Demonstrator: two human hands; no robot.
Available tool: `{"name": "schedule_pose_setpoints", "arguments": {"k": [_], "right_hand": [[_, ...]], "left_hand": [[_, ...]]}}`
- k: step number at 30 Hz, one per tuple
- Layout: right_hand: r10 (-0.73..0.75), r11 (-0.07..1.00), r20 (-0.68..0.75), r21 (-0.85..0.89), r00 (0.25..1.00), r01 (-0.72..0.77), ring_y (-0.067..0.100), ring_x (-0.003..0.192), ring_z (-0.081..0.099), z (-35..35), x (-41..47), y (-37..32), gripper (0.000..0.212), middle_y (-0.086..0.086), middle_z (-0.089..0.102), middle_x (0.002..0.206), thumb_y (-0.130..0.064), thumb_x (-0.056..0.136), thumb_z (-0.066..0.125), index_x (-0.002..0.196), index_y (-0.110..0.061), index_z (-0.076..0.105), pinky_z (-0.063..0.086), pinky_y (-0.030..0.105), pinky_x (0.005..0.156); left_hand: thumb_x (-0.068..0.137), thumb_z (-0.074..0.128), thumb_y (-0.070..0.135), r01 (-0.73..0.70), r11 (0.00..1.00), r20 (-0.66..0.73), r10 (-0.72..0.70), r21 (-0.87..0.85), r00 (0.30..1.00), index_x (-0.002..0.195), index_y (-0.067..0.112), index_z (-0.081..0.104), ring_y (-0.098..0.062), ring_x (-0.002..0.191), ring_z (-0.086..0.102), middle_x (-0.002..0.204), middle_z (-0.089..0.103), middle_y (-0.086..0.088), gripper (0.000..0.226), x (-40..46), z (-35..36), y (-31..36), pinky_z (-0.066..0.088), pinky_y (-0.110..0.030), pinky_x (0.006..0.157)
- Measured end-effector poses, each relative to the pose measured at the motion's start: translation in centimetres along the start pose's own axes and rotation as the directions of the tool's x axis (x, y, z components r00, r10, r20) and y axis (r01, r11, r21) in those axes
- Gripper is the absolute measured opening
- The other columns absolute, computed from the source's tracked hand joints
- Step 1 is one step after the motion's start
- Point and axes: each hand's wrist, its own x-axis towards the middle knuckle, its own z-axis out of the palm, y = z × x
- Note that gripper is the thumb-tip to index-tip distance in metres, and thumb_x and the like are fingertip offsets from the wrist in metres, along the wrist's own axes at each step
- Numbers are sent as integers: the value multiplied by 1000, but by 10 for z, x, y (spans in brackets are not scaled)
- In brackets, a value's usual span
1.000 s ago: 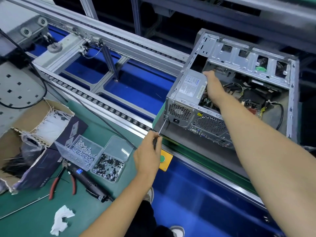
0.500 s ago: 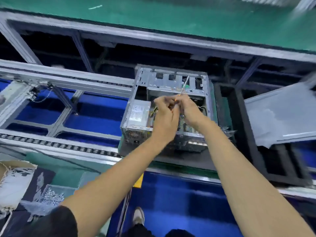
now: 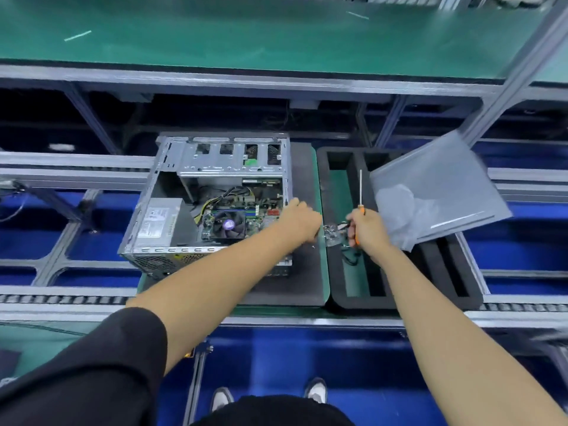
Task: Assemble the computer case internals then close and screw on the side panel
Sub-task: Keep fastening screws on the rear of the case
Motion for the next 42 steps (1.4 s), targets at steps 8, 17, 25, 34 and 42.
{"name": "schedule_pose_setpoints", "arguments": {"k": [8, 17, 25, 34, 42], "right_hand": [[179, 983, 176, -61, 968, -171, 16, 38, 37, -23, 20, 58, 22, 5, 48, 52, -15, 97, 40, 82, -9, 56, 32, 24, 43], [213, 976, 300, -105, 930, -190, 16, 41, 31, -20, 25, 62, 25, 4, 43, 52, -12, 99, 41, 77, -10, 52, 28, 23, 44], [204, 975, 336, -154, 919, -160, 17, 37, 34, -15, 17, 60, 19, 6, 45, 52, -11, 98, 42, 82, -10, 54, 26, 19, 43], [35, 999, 365, -16, 930, -32, 9, 36, 31, 8, 0, 4, 20, 3, 40, 57, -11, 97, 41, 80, -10, 52, 21, 19, 38], [-70, 992, 498, -59, 864, 114, 15, 39, 26, 53, -27, -39, 23, 4, 36, 56, -14, 99, 42, 79, -13, 52, 20, 19, 42]], "left_hand": [[91, 61, 7, 167, 985, 248, -171, 37, 954, 124, 20, 63, -25, 124, 59, 129, 64, -3, 36, 65, 35, 45, 36, -37, 105], [101, 50, 8, 166, 970, 387, -85, -180, 918, 145, 16, 44, -38, 130, 53, 141, 51, -15, 45, 71, 42, 49, 48, -49, 102], [100, 45, 0, 279, 930, 367, -179, -240, 913, 145, 4, 40, -45, 131, 48, 143, 42, -22, 45, 51, 42, 53, 43, -53, 104], [104, 51, 3, 63, -34, 72, -438, -997, 896, 89, 8, 57, -20, 82, 66, 93, 66, -16, 16, 26, -31, -1, 55, -19, 70], [105, 53, 13, -280, -471, 16, -532, -836, 846, 113, 3, 58, -21, 103, 74, 111, 74, -13, 13, -41, -25, -43, 60, -28, 83]]}}
